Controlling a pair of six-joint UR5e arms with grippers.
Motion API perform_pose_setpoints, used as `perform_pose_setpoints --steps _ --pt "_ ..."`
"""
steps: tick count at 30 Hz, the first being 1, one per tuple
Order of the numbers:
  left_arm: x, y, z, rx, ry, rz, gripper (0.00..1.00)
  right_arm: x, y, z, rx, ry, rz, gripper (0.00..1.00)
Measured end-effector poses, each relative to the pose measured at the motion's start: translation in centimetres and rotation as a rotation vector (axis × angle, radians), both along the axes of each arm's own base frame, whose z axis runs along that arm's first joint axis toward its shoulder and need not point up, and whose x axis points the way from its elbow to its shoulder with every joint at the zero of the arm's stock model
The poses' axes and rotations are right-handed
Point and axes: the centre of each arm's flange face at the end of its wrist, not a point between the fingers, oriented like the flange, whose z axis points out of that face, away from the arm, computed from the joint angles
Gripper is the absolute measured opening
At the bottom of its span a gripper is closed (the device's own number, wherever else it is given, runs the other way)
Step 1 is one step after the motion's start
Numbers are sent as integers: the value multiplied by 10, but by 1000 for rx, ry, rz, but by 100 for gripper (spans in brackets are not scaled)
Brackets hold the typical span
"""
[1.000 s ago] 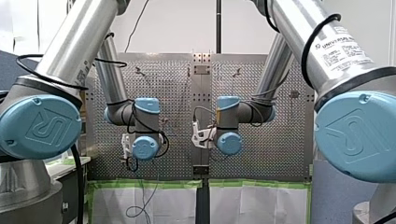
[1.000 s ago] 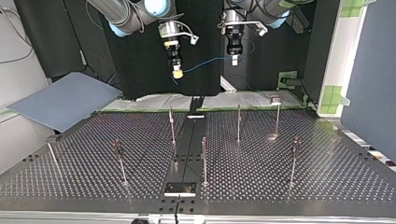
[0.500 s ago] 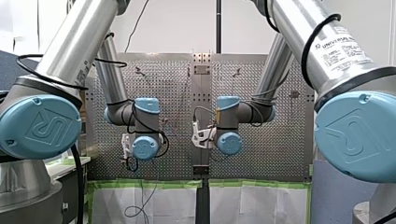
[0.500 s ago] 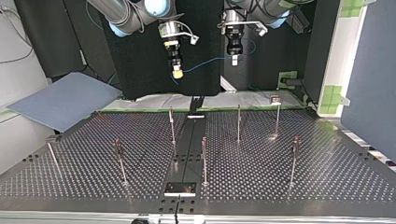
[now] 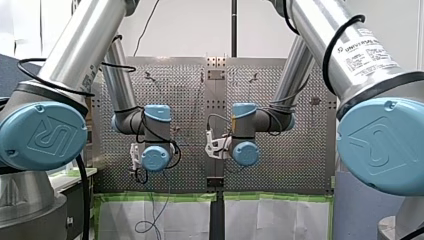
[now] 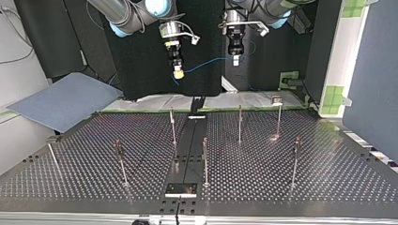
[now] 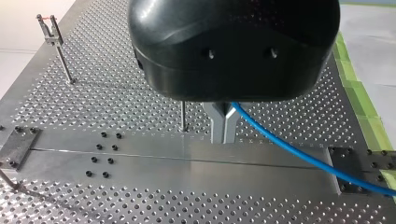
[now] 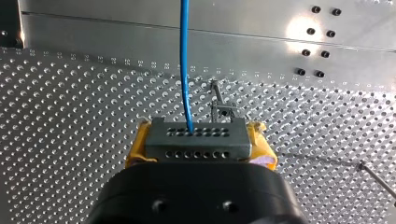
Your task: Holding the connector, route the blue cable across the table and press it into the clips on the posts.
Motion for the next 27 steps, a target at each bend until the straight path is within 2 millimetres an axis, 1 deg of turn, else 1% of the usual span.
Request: perform_pose_setpoints --steps 22,24,27 --pt "0 0 0 1 0 0 0 0 0 0 0 0 0 0" --pt "-1 0 -2 6 7 -1 0 0 0 0 1 1 0 0" --pt "-4 2 -11 25 37 -3 0 0 0 0 1 1 0 0"
